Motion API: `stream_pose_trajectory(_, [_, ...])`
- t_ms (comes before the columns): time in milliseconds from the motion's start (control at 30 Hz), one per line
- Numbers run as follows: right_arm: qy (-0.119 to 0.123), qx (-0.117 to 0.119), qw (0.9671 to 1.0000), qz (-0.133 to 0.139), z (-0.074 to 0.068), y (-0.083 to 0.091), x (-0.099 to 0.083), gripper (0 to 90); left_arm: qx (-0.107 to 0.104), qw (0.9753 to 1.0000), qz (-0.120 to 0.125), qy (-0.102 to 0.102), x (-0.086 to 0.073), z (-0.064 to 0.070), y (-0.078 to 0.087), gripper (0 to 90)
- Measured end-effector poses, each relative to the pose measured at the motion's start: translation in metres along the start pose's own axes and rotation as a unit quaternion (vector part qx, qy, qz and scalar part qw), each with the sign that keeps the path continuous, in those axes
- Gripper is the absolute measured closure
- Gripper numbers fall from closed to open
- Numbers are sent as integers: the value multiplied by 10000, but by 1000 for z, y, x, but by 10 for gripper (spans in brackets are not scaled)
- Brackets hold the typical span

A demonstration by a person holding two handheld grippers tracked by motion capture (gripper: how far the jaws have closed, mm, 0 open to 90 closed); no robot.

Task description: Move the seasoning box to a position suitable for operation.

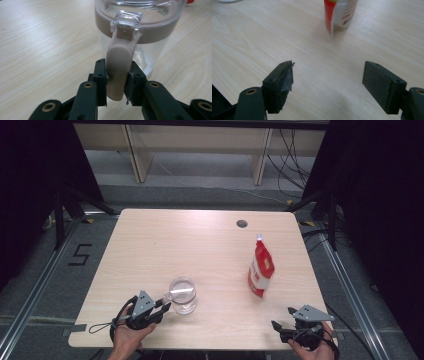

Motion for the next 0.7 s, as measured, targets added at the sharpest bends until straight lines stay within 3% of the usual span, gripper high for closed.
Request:
stream_pose_trajectory(100, [-28, 21, 10000, -23, -1, -1, -1, 258, 27, 10000, 6, 45, 0, -7, 0, 739])
stream_pose_trajectory(233, [-123, 9, 9999, -50, -2, 1, -1, 259, 30, 9999, -69, -141, 1, -12, -2, 743])
stream_pose_trajectory(300, [-148, 11, 9999, -72, -2, 1, -1, 259, -139, 9997, 59, -193, 3, -11, -4, 744])
stream_pose_trajectory(433, [-13, -2, 10000, 23, 0, 0, 0, 261, -284, 9992, 154, -221, 5, -7, -10, 744])
stream_pose_trajectory(467, [-154, -9, 9999, -26, -2, 0, -1, 261, -325, 9991, 152, -235, 6, -5, -11, 744])
stream_pose_trajectory(567, [-153, 6, 9999, -26, -2, 0, -1, 261, -412, 9986, 177, -268, 7, 0, -14, 744])
stream_pose_trajectory(600, [-109, -3, 9999, -14, -1, 0, -1, 261, -533, 9974, 187, -442, 9, 3, -17, 743])
stream_pose_trajectory(700, [-27, 25, 10000, 42, 0, 0, 1, 261, -623, 9972, 193, -352, 10, 12, -20, 743])
Point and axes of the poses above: each handheld gripper's, and its own axes: y roughly backward along the jaws, x roughly out of its top, z roughly to its right, the point moved 8 cm from there along -y, roughly forward along the jaws, and after that the axes turned 5 degrees about -x, right-handed, at the moved point
